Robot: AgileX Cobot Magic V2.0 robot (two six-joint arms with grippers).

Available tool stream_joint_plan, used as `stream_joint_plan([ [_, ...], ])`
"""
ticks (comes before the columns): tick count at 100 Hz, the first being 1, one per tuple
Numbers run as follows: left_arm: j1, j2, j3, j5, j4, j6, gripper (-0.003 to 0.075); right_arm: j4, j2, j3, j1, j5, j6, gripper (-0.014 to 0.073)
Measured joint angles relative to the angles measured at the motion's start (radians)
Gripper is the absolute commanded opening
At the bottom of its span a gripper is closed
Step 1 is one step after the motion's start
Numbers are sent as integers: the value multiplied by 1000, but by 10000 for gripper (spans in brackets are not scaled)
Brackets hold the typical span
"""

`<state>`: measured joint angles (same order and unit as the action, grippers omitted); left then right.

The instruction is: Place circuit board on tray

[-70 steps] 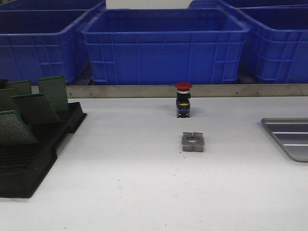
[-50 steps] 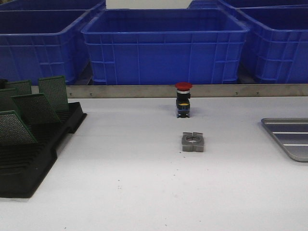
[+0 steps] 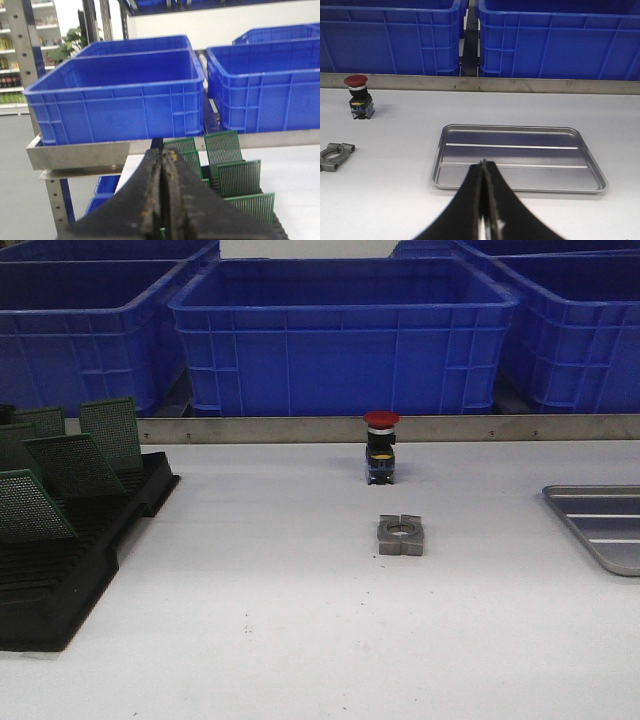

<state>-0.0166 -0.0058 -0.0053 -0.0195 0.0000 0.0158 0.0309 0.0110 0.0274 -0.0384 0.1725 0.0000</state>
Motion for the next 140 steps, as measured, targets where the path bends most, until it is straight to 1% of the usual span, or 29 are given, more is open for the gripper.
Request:
stream_joint_plan([
  [7, -4, 0, -9, 6, 0, 0, -18, 0, 0, 0, 0, 0, 0, -59],
  [12, -16, 0, -31, 40, 0, 0, -18, 0, 0, 0, 0, 0, 0, -59],
  [33, -89, 31, -235, 286, 0, 0, -18, 0, 0, 0, 0, 0, 0, -59],
  [47, -125, 164, -370, 436, 0, 0, -17, 0, 0, 0, 0, 0, 0, -59],
  [67, -127, 394, -533, 631, 0, 0, -7, 0, 0, 0, 0, 0, 0, -59],
  [71, -127, 435, -563, 668, -8, 2, 19, 0, 0, 0, 0, 0, 0, -59],
  [76, -127, 502, -601, 712, -15, 21, 73, 0, 0, 0, 0, 0, 0, -59],
  [81, -127, 559, -628, 742, -26, 49, 151, 0, 0, 0, 0, 0, 0, -59],
  [87, -127, 622, -660, 773, -51, 96, 271, 0, 0, 0, 0, 0, 0, -59],
  [93, -127, 687, -681, 789, -89, 172, 381, 0, 0, 0, 0, 0, 0, -59],
  [100, -127, 753, -703, 806, -143, 306, 445, 0, 0, 0, 0, 0, 0, -59],
  [103, -127, 782, -710, 815, -172, 392, 448, 0, 0, 0, 0, 0, 0, -59],
  [106, -127, 798, -716, 822, -195, 448, 445, 0, 0, 0, 0, 0, 0, -59],
  [107, -127, 813, -718, 825, -207, 505, 442, 0, 0, 0, 0, 0, 0, -59],
  [113, -119, 847, -725, 832, -242, 649, 442, 0, 0, 0, 0, 0, 0, -59],
  [114, -116, 860, -725, 834, -247, 714, 442, 0, 0, 0, 0, 0, 0, -59],
  [116, -110, 869, -727, 837, -255, 758, 442, 0, 0, 0, 0, 0, 0, -59],
  [121, -91, 904, -727, 844, -264, 934, 442, 0, 0, 0, 0, 0, 0, -59],
  [122, -89, 904, -729, 844, -264, 934, 442, 0, 0, 0, 0, 0, 0, -59],
  [124, -81, 922, -728, 846, -269, 1020, 442, 0, 0, 0, 0, 0, 0, -59],
  [127, -70, 937, -728, 846, -268, 1083, 442, 0, 0, 0, 0, 0, 0, -59],
  [133, -48, 986, -728, 849, -268, 1267, 442, 0, 0, 0, 0, 0, 0, -59],
  [140, -28, 1035, -728, 844, -266, 1394, 442, 0, 0, 0, 0, 0, 0, -59],
])
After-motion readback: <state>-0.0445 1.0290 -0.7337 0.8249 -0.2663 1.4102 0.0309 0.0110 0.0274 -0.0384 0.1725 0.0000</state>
